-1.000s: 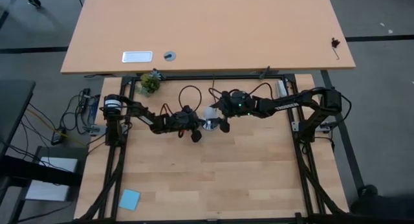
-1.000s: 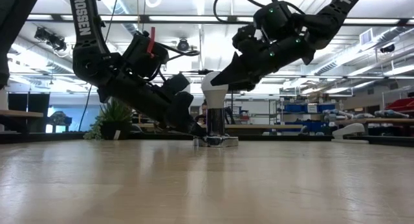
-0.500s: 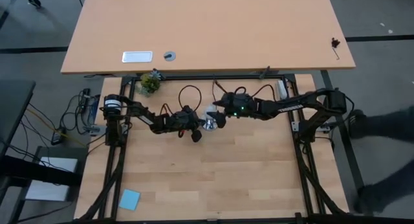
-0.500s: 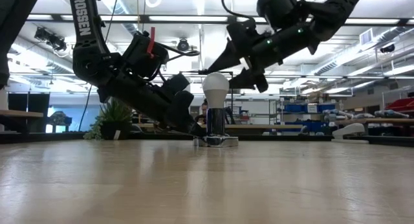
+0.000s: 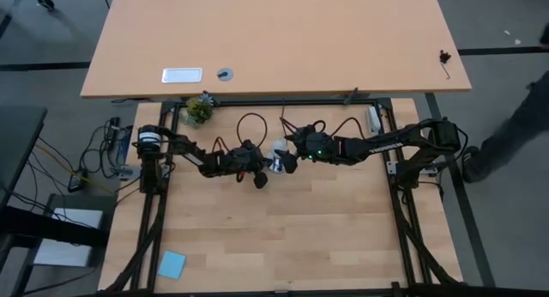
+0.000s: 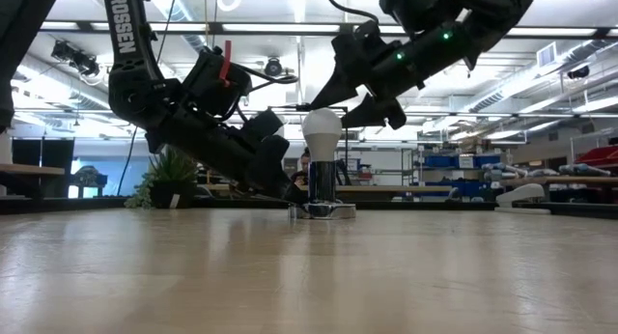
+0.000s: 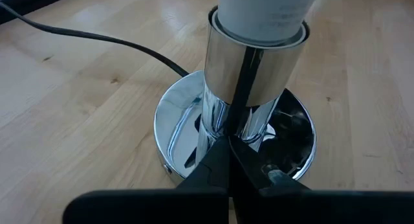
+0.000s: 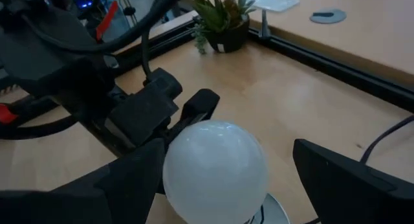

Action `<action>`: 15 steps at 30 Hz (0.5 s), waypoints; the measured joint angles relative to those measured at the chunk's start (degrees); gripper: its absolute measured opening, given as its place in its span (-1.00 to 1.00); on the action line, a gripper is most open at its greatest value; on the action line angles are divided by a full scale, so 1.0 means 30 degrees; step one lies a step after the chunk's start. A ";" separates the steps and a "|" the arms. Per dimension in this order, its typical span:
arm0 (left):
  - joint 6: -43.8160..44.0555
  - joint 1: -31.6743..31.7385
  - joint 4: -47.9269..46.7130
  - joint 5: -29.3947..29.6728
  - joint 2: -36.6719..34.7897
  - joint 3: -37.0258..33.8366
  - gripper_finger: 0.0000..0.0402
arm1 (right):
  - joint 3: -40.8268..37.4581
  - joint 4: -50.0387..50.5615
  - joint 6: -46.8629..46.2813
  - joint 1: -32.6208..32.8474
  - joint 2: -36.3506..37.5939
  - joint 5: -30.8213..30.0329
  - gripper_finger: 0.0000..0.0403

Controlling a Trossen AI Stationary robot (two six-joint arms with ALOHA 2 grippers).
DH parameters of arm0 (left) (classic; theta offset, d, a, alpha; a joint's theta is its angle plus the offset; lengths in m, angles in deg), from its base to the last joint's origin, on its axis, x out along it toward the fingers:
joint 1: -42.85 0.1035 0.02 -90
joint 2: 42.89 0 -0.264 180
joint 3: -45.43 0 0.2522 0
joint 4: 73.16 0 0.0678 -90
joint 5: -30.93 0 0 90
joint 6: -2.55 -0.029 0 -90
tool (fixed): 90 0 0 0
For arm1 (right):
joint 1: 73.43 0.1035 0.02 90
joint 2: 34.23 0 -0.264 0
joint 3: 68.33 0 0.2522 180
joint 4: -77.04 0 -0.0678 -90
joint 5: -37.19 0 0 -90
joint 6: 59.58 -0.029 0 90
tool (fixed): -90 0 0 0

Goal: Screw lightbulb
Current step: Remove the lightbulb from the lamp

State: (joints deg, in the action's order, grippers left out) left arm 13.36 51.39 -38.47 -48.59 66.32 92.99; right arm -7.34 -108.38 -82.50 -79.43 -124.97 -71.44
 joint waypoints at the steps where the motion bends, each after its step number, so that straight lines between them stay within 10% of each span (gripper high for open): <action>1: 0.0017 0.0000 0.0013 -0.0007 0.0000 0.0000 -0.98 | 0.0013 -0.0019 0.0003 0.0007 0.0000 0.0007 0.73; 15: 0.0124 0.0000 0.0057 0.0121 0.0000 0.0015 -0.98 | 0.0013 -0.0170 0.0563 0.0015 -0.0007 0.0015 0.73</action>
State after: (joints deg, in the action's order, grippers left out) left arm 13.73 51.39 -38.30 -48.22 66.32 93.04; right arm -7.30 -108.89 -80.81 -79.38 -124.99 -71.40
